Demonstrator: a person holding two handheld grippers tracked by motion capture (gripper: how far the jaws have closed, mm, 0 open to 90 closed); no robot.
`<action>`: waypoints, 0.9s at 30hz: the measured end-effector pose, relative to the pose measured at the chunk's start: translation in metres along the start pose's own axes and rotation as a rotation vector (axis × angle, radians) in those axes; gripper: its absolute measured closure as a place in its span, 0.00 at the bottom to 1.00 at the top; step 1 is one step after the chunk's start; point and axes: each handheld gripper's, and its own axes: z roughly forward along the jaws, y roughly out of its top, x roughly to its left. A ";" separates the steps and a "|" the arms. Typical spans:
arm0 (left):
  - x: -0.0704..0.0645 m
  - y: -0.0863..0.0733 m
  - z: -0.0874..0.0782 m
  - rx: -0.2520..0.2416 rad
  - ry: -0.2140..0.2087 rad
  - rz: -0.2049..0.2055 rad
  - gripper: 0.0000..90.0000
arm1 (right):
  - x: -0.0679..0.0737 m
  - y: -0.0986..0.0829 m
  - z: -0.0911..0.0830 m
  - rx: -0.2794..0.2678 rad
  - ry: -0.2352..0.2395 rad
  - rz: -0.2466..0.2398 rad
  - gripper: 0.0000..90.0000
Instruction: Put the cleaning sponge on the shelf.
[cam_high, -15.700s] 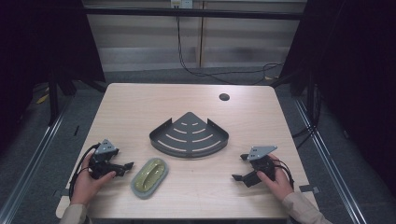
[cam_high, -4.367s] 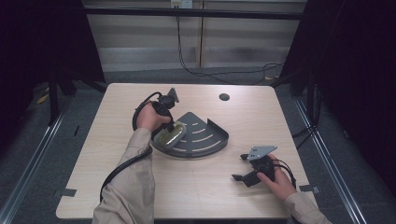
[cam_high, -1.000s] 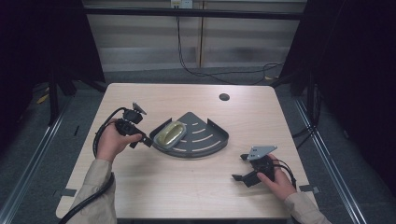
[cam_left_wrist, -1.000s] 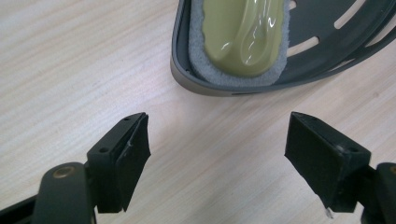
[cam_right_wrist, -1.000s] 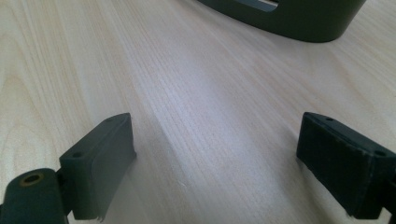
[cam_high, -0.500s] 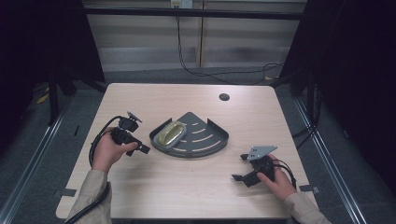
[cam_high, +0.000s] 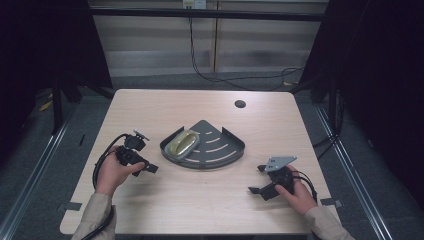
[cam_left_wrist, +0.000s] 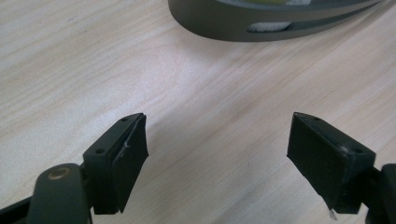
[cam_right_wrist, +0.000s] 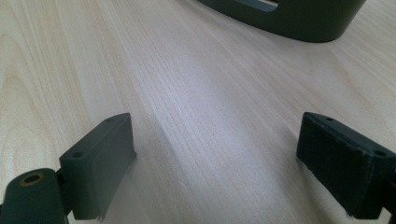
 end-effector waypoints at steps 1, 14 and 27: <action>-0.001 -0.002 0.001 -0.006 -0.001 -0.004 0.22 | 0.000 0.000 0.000 0.000 0.000 0.001 0.12; -0.004 -0.022 0.014 -0.036 0.011 0.049 0.21 | 0.000 0.000 0.000 0.000 0.000 0.000 0.12; -0.004 -0.037 0.017 -0.087 0.062 0.097 0.20 | 0.000 0.000 0.000 0.000 -0.001 0.001 0.12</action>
